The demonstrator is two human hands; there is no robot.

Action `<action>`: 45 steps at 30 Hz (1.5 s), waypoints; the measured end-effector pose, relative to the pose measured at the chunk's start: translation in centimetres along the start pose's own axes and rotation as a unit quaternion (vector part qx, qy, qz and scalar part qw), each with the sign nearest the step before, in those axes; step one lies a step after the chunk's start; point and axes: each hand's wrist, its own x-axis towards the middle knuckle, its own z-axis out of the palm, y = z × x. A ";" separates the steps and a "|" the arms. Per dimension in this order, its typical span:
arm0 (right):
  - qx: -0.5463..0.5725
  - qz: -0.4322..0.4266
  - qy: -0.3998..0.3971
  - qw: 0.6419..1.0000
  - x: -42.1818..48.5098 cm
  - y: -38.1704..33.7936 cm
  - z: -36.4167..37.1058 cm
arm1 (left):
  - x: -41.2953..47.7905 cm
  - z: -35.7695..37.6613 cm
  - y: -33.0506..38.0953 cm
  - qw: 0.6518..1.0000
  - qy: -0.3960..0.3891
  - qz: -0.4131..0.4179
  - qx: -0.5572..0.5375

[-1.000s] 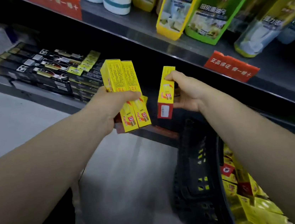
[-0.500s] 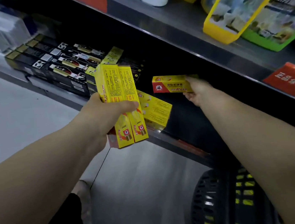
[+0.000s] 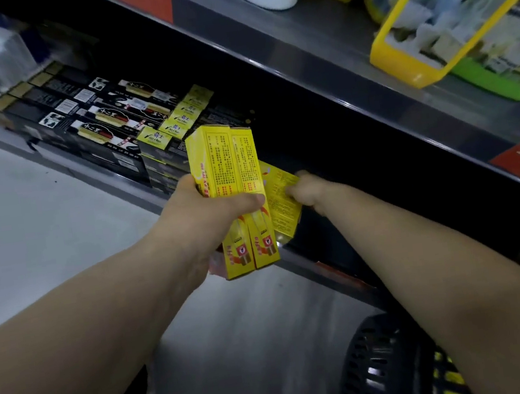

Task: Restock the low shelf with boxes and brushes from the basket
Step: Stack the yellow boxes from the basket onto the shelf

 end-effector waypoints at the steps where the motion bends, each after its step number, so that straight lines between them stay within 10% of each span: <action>1: -0.038 -0.002 -0.008 0.999 -0.2 0.0 -0.2 | 0.0 0.0 0.0 1.000 -0.001 -0.001 0.000; 9: -0.140 -0.012 0.006 0.990 -2.3 0.0 -3.1 | -0.5 -0.5 0.1 1.000 0.000 -0.004 -0.028; 12: 0.044 -0.088 -0.073 0.992 -6.1 -1.9 -5.2 | -0.6 -0.2 0.4 0.999 0.006 -0.009 -0.037; 15: 0.281 -0.156 -0.233 0.918 -10.9 -3.2 -6.2 | -0.8 0.1 0.7 0.999 -0.026 -0.007 -0.023; 21: 0.251 -0.204 -0.250 0.912 -13.3 -2.1 -6.4 | -1.5 0.8 0.8 0.996 -0.093 -0.003 -0.009; 31: 0.356 0.043 0.091 0.929 -5.0 1.8 -8.1 | -0.7 -0.1 0.5 0.999 -0.029 0.018 0.004; 45: 0.053 -0.004 0.059 0.997 1.9 0.6 -1.5 | 0.1 0.0 0.8 1.000 0.004 0.006 0.024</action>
